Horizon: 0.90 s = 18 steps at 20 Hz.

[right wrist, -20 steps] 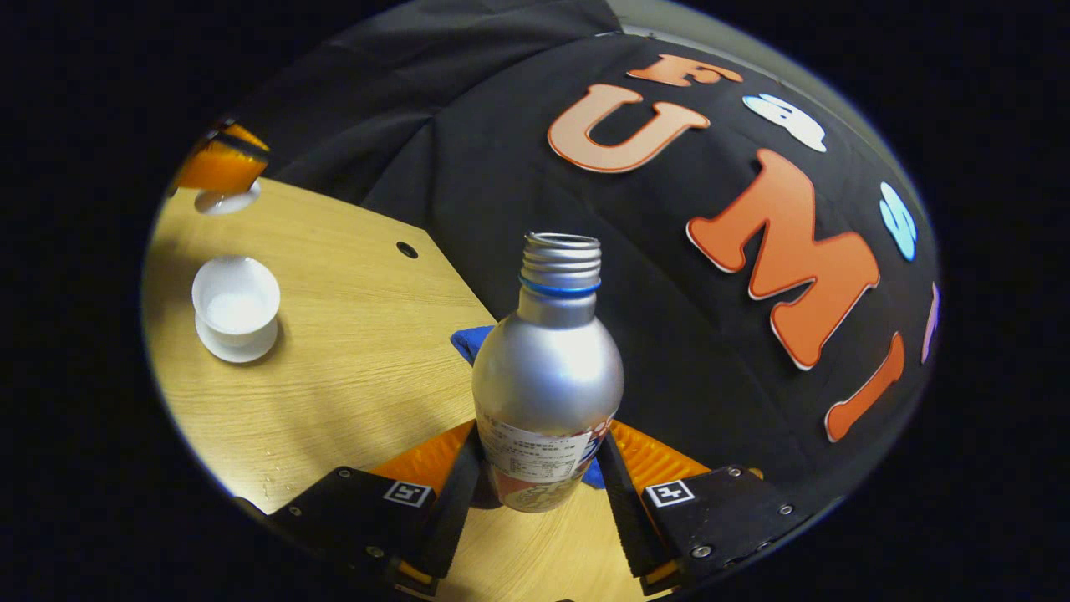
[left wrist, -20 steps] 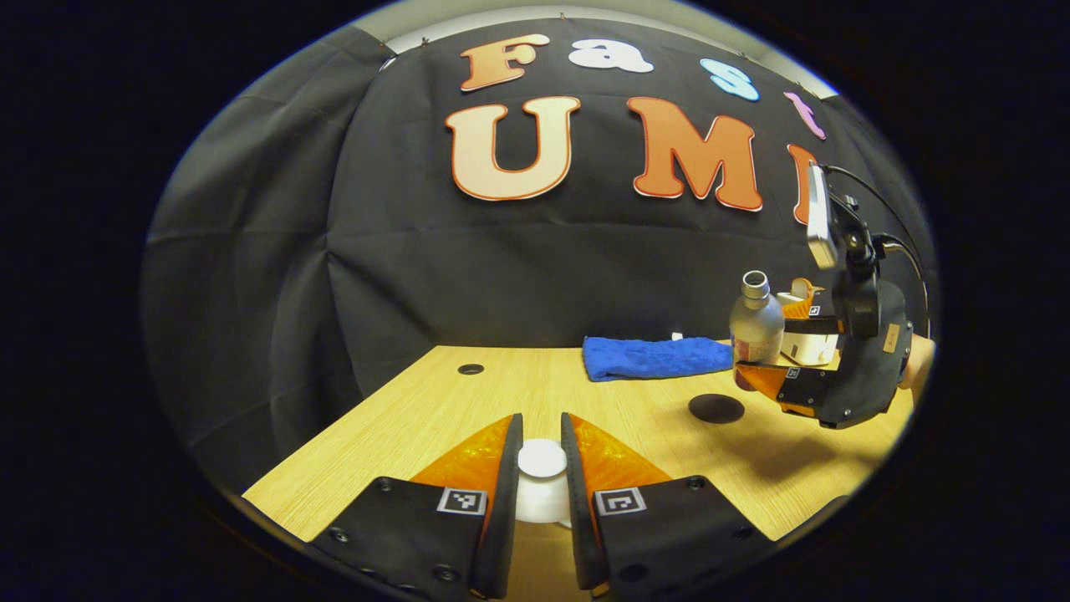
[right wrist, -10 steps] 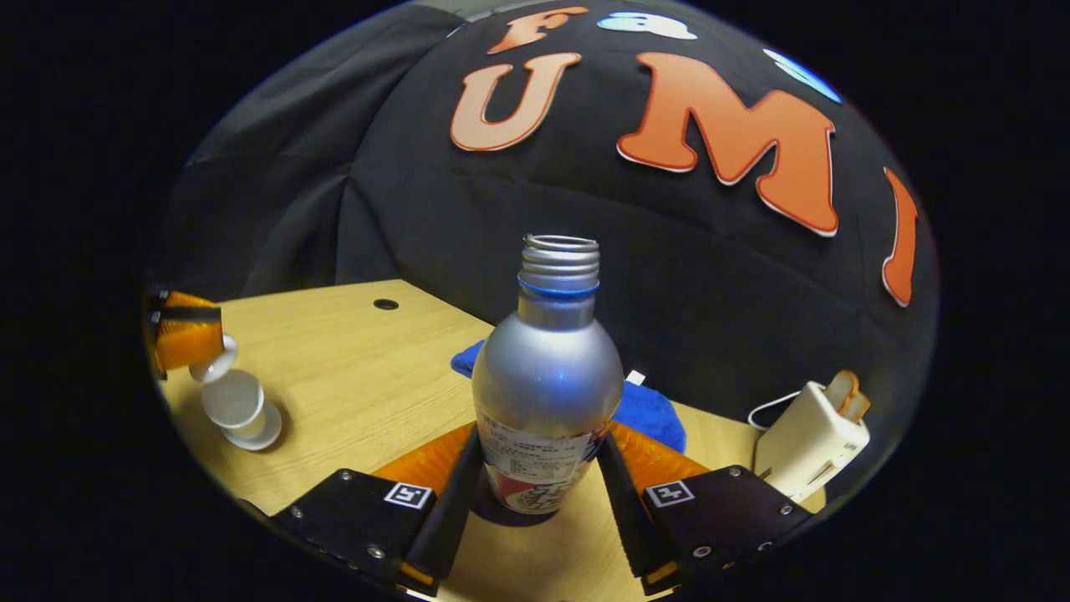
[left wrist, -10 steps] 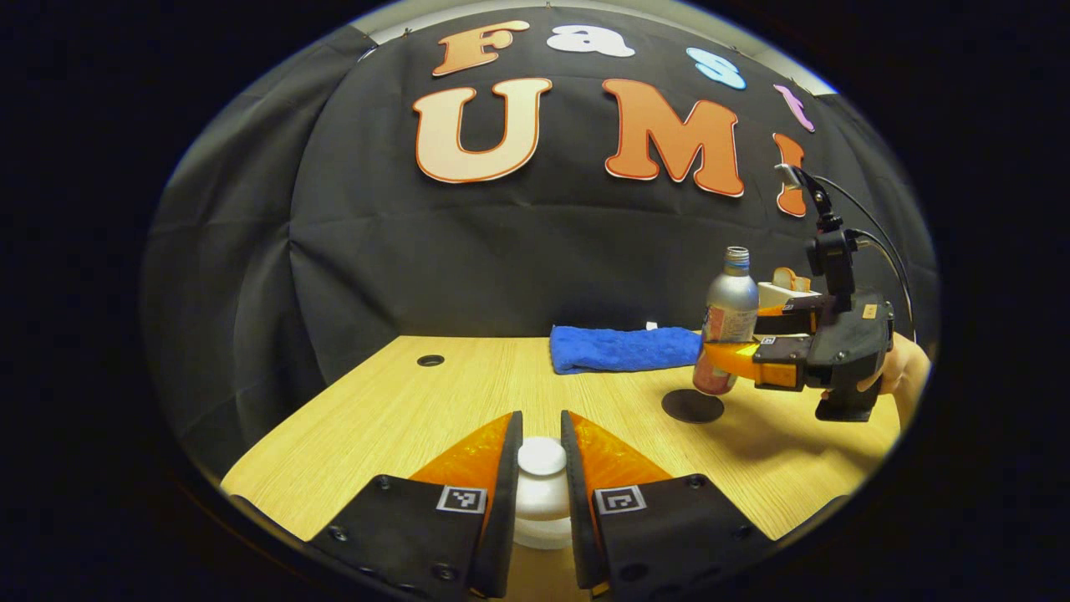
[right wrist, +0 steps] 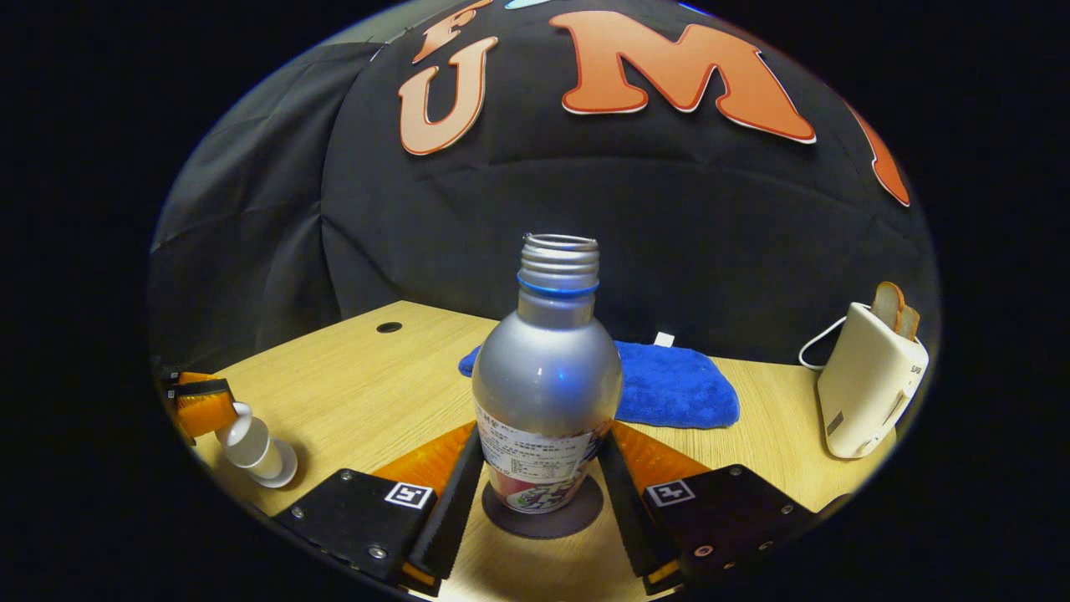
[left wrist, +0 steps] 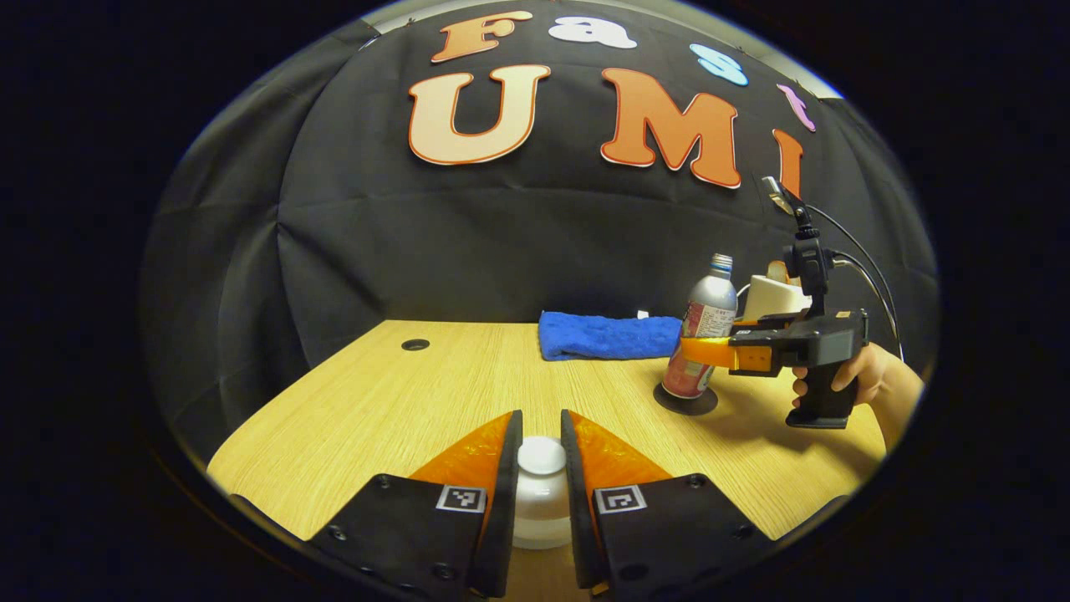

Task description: Open the teacup lid with one hand, grasp the water bottle and pour water into the teacup with the other hand; after pouring, place the water bottle on the coaster and then close the teacup lid.

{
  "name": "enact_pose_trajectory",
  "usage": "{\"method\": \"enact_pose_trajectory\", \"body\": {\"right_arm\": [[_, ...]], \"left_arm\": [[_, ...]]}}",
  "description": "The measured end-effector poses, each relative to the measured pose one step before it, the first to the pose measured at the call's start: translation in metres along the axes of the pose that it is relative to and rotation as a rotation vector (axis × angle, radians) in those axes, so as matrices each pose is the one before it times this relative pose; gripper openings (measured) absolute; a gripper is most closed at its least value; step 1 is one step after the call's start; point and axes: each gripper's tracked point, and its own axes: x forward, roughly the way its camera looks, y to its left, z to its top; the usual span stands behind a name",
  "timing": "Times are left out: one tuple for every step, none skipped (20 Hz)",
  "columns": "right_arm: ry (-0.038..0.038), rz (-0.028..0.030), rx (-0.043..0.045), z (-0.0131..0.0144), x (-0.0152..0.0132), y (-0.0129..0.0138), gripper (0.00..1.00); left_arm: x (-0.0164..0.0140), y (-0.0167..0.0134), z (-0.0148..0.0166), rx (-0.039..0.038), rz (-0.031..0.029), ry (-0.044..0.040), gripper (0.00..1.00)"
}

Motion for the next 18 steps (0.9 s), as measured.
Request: {"method": "enact_pose_trajectory", "body": {"right_arm": [[-0.00313, -0.00543, -0.00257, 0.00023, 0.00112, -0.00064, 0.78], [-0.00151, 0.00036, -0.00595, -0.00159, 0.00178, 0.00002, 0.78], [0.00151, -0.00337, -0.01284, -0.00094, 0.00163, -0.00067, 0.78], [0.00489, 0.00012, -0.01176, -0.00302, -0.00041, 0.00047, 0.74], [0.00367, -0.00340, -0.01184, -0.00152, 0.00016, -0.00040, 0.78], [-0.00263, -0.00163, -0.00844, -0.00091, 0.00005, -0.00041, 0.78], [-0.00235, -0.00118, -0.00186, 0.00129, 0.00054, 0.00054, 0.78], [0.00033, -0.00034, -0.00023, -0.00134, -0.00097, 0.00089, 0.78], [-0.00061, -0.00025, 0.00228, -0.00044, 0.00019, -0.00089, 0.78], [-0.00023, 0.00013, 0.00207, 0.00017, 0.00049, 0.00056, 0.78], [-0.00012, -0.00047, 0.00229, 0.00036, 0.00007, 0.00005, 0.78], [0.00034, -0.00025, 0.00097, -0.00048, 0.00021, -0.00016, 0.78], [-0.00023, -0.00095, -0.00108, 0.00068, 0.00030, 0.00008, 0.78], [0.00020, -0.00088, -0.00163, -0.00046, -0.00055, -0.00005, 0.78], [-0.00018, -0.00076, -0.00052, 0.00021, 0.00046, -0.00026, 0.75], [0.00108, -0.00048, 0.00404, -0.00089, 0.00085, -0.00064, 0.78], [-0.00058, 0.00012, 0.01092, 0.00075, 0.00110, -0.00081, 0.78], [0.00337, 0.00015, 0.01162, -0.00006, -0.00044, -0.00123, 0.78]], "left_arm": [[-0.00101, -0.00154, -0.00664, 0.00584, 0.00091, 0.00756, 0.33], [-0.00128, -0.00115, -0.00342, 0.00134, 0.00185, 0.00691, 0.33], [-0.00068, -0.00168, -0.00241, 0.00333, -0.00077, 0.00844, 0.33], [-0.00024, -0.00157, 0.00029, 0.00040, 0.00056, 0.00400, 0.33], [0.00077, -0.00261, 0.00080, -0.00066, -0.00028, 0.00106, 0.33], [0.00051, -0.00231, 0.00150, 0.00078, 0.00186, 0.00084, 0.33], [0.00134, 0.00059, -0.00096, 0.00367, 0.00751, -0.00304, 0.33], [0.00066, 0.00046, -0.00210, 0.00442, 0.00526, 0.00104, 0.33], [-0.00130, 0.00060, -0.00157, -0.00182, 0.00072, 0.00266, 0.33], [-0.00048, 0.00072, 0.00156, -0.00266, -0.00182, -0.00841, 0.29], [-0.00104, 0.00076, -0.00060, -0.00138, 0.00045, 0.00254, 0.29], [-0.00025, -0.00003, 0.00029, -0.00032, 0.00190, -0.00472, 0.33], [-0.00013, -0.00055, 0.00043, 0.00060, 0.00356, -0.00282, 0.34], [0.00119, 0.00001, -0.00024, 0.00238, 0.00528, 0.00101, 0.34], [0.00091, 0.00041, -0.00037, 0.00299, 0.00949, 0.00291, 0.35], [-0.00092, 0.00031, 0.00018, 0.00347, 0.00929, -0.00109, 0.37], [-0.00098, 0.00293, 0.00123, 0.00494, 0.01392, -0.00858, 0.41], [0.00021, 0.00001, 0.00133, 0.00347, 0.00303, -0.00798, 0.46]]}}
